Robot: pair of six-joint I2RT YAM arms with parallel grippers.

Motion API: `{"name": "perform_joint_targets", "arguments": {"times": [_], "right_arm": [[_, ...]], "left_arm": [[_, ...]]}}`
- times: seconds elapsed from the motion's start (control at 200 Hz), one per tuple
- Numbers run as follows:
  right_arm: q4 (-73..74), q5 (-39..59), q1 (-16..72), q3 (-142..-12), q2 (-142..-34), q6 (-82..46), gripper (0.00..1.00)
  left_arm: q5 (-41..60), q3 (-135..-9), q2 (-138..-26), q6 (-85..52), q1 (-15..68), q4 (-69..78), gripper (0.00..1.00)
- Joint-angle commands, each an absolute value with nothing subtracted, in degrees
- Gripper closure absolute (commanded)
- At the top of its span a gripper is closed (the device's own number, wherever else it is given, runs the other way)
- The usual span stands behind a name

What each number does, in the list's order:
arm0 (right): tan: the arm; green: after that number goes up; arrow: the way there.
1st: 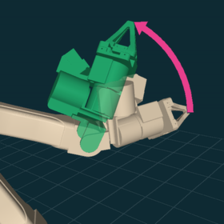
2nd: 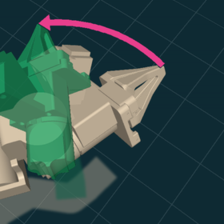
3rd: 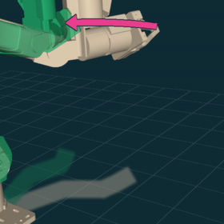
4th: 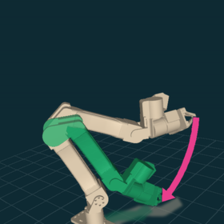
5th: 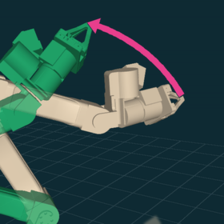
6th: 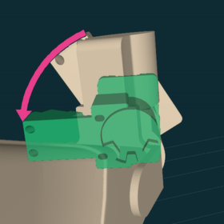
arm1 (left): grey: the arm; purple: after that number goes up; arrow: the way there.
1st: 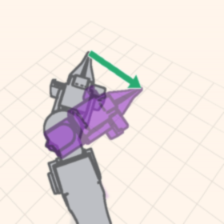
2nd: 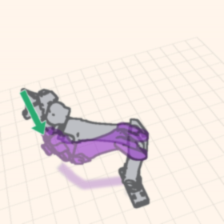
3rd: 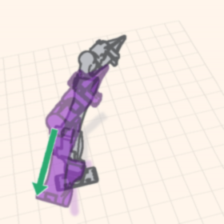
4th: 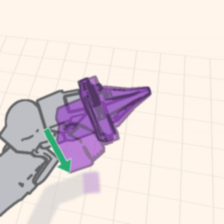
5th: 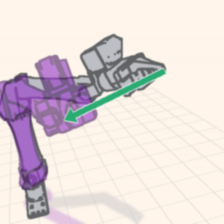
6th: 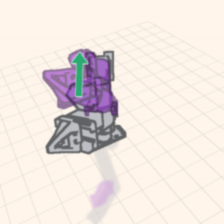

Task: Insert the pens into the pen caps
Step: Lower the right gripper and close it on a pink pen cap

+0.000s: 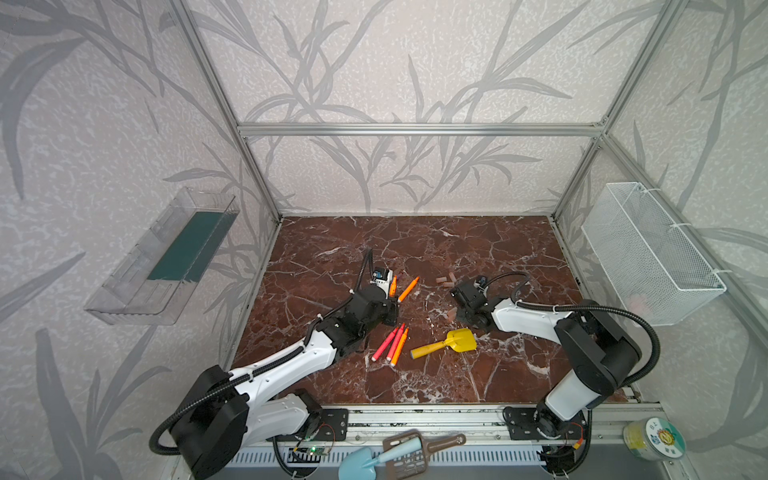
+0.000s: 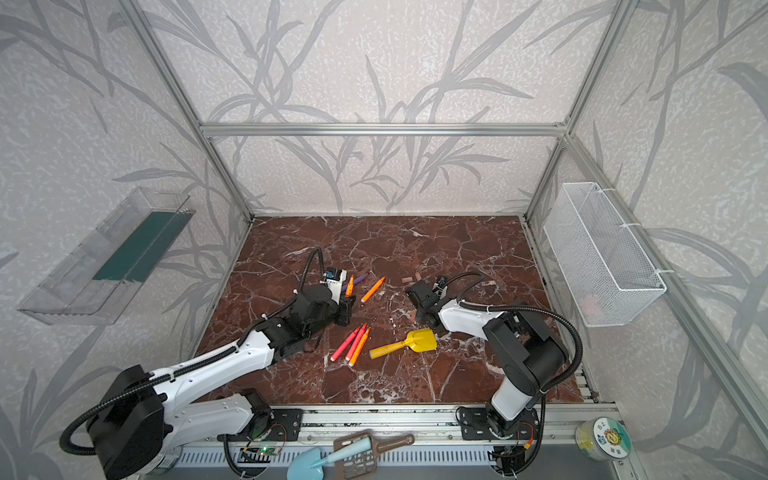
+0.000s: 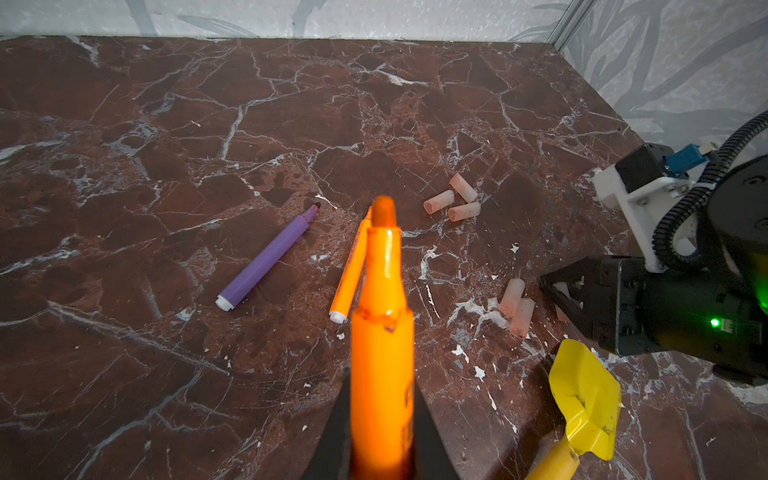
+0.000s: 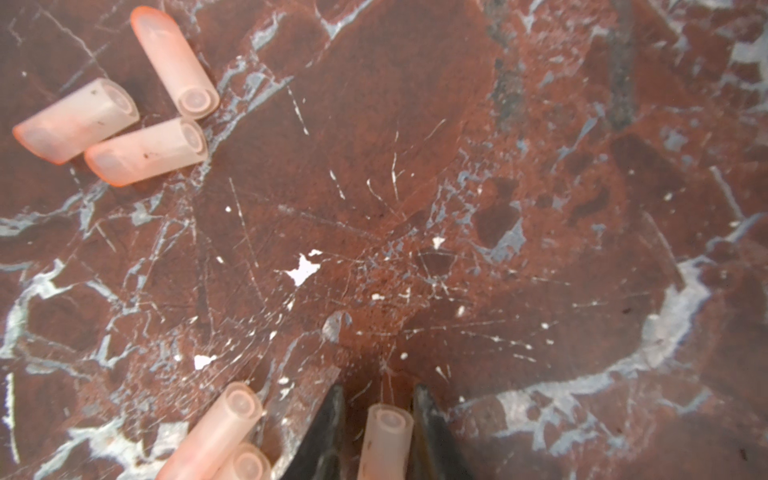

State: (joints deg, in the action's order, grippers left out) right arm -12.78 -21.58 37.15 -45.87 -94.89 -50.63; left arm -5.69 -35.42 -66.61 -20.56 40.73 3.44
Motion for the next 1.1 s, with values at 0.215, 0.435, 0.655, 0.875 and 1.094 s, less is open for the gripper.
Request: {"name": "perform_joint_targets", "arguments": {"times": [0.215, 0.435, 0.655, 0.875, 1.094], "right_arm": [[-17.36, -21.90, 38.35, -44.41, -93.25, -52.23, 0.71], [-16.80, -22.19, 38.92, -42.30, -90.07, -52.40, 0.69], [-15.32, -20.96, 38.95, -42.13, -91.20, -52.47, 0.68], [-14.35, -21.22, 39.08, -41.66, -91.48, -52.87, 0.71], [-13.23, -20.85, 39.06, -41.27, -91.82, -53.51, 0.82]], "left_arm": [[-5.45, -37.01, -66.48, -20.08, 40.55, 3.16, 1.00], [-5.27, -37.09, -66.61, -20.13, 40.52, 3.16, 1.00], [-5.35, -37.13, -66.71, -20.13, 40.55, 3.10, 1.00], [-5.27, -37.17, -66.77, -20.13, 40.54, 3.17, 1.00], [-5.74, -37.04, -66.97, -20.63, 40.58, 3.65, 1.00]]}}
